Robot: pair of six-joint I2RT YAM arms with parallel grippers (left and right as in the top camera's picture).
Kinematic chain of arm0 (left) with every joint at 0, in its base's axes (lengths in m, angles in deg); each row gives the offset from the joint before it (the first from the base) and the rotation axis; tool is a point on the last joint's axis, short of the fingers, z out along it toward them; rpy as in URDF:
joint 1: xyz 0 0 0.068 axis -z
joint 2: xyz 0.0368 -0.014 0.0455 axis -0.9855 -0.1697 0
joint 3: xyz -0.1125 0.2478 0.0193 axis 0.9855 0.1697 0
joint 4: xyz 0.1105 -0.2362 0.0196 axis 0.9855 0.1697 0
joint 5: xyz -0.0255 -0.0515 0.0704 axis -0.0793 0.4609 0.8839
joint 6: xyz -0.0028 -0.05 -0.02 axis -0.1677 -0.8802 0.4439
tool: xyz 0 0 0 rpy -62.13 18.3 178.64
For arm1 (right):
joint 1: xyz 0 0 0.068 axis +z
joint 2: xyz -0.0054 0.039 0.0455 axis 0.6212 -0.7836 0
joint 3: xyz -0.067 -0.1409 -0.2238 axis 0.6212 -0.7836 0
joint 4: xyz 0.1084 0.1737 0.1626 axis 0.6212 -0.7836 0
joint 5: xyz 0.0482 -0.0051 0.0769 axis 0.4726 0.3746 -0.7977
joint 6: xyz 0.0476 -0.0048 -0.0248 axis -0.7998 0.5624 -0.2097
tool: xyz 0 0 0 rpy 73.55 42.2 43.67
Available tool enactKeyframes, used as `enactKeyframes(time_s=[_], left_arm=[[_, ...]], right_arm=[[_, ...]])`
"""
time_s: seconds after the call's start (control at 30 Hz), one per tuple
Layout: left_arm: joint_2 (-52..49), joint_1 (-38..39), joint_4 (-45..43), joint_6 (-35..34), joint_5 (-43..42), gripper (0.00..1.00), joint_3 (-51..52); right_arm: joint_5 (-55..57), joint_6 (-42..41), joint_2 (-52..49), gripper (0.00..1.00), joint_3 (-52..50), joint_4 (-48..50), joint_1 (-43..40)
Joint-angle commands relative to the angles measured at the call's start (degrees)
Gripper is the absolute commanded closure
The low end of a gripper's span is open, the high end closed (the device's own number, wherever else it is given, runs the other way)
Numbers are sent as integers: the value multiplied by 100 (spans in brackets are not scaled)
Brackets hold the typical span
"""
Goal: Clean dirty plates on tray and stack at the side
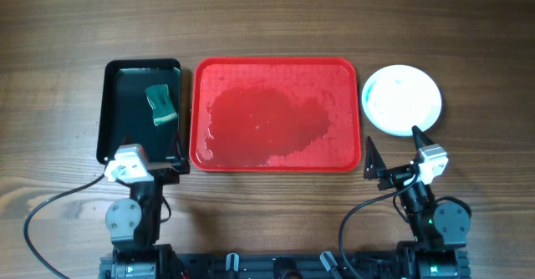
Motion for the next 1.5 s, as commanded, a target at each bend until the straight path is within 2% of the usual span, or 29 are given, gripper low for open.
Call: enactKeyframes(time_s=[0.0, 0.27, 1.47], left_arm=[[365, -42, 334, 354, -66, 0, 72], [686, -50, 529, 348, -48, 0, 72], [686, -50, 505, 330, -44, 0, 90]], right_arm=[[52, 50, 61, 0, -7, 22, 24], [50, 50, 61, 0, -7, 22, 24], [52, 50, 61, 0, -7, 22, 24]])
